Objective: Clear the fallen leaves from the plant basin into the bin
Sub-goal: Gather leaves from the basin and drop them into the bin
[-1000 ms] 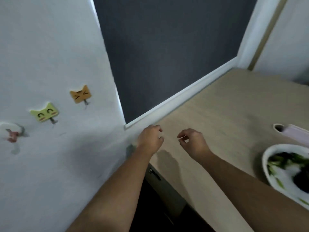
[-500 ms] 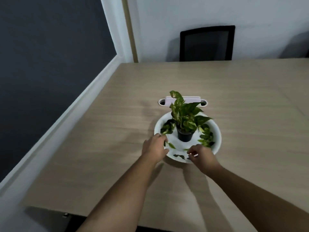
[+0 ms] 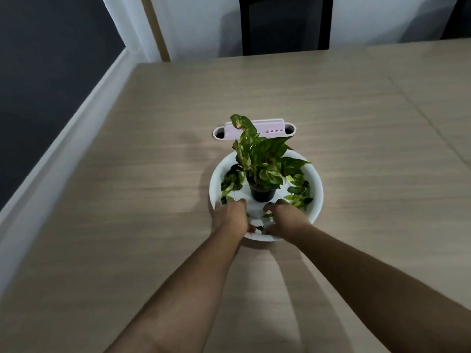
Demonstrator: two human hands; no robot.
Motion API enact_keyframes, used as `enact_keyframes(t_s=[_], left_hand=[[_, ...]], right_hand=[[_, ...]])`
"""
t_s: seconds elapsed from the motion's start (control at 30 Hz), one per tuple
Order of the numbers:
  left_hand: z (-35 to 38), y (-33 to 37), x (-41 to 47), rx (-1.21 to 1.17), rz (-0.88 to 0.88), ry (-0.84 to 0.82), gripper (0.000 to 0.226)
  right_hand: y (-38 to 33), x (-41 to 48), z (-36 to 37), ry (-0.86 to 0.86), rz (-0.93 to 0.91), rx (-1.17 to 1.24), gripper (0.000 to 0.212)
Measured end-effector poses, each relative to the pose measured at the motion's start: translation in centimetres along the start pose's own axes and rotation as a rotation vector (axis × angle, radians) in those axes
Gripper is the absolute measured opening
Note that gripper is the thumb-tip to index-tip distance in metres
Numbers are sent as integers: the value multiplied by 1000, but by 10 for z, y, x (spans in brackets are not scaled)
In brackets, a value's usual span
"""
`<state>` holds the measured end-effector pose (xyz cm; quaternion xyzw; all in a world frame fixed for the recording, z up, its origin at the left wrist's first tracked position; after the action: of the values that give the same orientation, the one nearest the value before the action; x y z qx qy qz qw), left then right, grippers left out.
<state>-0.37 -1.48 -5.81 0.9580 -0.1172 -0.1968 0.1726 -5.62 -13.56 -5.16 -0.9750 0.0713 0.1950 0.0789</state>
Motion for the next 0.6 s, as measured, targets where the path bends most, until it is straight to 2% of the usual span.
enact_keyframes(t_s=[0.07,0.2,0.37,0.6], left_hand=[[0,-1,5,8,20,17,26],[-1,-7,10,-108,48,27,19],[1,-13,14,-177,50,-74,20],[1,-14,15,-183,117,-92,24]], right_hand=[[-7,4,6,19,35,-27,56],[-13,9,12,37,65,-57,51],[-5,15,13,68,76,147,20],[5,18,10,128,72,202,18]])
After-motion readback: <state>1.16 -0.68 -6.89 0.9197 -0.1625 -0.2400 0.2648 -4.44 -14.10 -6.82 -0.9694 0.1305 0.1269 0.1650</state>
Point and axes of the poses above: each hand's wrist, its own x-axis towards the middle knuckle, its own z-axis out of the palm, y = z × x, the point moved 6 cm from there along x, towards the middle knuckle, and after that the axes turned 15 degrees about -x, right-handed, at the moved point
